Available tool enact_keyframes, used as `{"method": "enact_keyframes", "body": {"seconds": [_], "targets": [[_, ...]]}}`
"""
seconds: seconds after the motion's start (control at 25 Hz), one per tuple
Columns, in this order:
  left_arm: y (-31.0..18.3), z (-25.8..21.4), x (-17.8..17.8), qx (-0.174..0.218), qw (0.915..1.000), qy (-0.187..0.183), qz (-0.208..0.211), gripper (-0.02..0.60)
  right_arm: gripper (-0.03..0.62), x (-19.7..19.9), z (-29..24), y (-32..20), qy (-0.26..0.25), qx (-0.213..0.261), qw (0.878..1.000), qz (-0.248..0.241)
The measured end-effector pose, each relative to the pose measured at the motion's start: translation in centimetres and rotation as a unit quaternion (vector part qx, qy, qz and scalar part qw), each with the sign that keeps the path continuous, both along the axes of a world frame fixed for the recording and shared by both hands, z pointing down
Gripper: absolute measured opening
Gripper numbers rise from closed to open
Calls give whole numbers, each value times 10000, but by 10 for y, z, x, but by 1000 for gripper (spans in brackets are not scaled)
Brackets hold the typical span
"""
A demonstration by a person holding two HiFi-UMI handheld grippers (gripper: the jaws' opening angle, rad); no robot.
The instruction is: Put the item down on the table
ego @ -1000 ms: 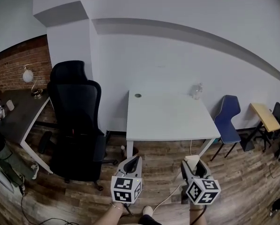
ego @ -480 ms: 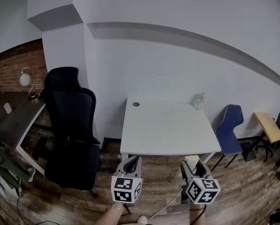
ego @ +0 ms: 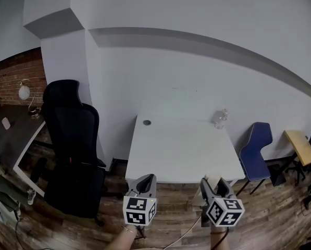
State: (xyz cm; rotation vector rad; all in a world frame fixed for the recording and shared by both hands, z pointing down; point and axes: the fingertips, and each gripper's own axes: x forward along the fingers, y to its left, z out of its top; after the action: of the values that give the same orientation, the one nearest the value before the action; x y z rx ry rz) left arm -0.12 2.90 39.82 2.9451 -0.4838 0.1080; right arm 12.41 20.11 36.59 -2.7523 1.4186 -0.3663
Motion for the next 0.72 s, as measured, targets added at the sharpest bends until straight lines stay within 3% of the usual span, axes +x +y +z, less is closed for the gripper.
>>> {"method": "enact_keyframes", "body": {"seconds": [0.24, 0.72], "targets": [[-5, 3, 27, 19, 9999, -81, -68, 15, 295, 32, 3, -4, -64, 52, 10000, -56], [-16, 30, 41, -35, 9990, -415, -153, 15, 295, 57, 38, -6, -534, 68, 9985, 19]]}}
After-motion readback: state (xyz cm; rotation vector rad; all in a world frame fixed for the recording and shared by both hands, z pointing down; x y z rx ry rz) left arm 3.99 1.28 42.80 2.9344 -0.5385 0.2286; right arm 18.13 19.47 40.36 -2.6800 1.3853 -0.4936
